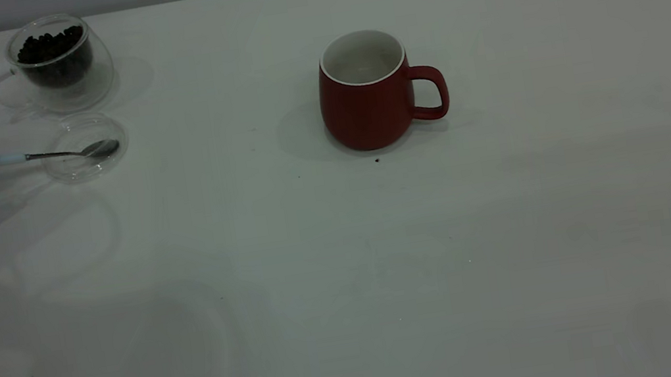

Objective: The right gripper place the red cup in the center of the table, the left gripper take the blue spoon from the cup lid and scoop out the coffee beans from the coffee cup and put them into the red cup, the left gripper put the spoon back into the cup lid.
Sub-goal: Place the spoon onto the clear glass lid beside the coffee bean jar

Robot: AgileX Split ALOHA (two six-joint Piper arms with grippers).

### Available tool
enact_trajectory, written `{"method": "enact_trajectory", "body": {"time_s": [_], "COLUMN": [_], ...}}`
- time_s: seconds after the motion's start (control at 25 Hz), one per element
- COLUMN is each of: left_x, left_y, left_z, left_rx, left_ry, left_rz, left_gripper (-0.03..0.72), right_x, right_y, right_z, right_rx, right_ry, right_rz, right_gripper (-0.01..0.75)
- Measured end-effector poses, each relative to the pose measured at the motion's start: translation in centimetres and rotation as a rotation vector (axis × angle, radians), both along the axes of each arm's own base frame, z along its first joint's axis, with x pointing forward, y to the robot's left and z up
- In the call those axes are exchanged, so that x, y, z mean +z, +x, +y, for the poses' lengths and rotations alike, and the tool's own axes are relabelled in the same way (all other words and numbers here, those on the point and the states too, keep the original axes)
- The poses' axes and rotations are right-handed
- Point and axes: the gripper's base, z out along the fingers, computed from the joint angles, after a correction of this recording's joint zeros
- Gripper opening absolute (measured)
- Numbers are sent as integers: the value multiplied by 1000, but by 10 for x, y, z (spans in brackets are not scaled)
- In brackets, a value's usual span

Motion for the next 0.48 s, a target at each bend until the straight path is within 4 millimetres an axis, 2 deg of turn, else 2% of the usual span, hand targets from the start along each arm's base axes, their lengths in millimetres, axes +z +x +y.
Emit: {"method": "enact_trajectory", "body": {"time_s": [0.32,0.48], "left_x": [0,-2], "left_y": [0,0], "left_z": [0,1], "left_rx": [-7,-8], "left_ry": [12,32], "left_rz": [-17,-10], "left_gripper": [480,530], "right_x": [0,0], "right_y": [0,0], "right_z": [0,0], "right_rx": [0,0], "right_ry": [0,0], "right_rz": [0,0], "right_gripper": [590,590]}}
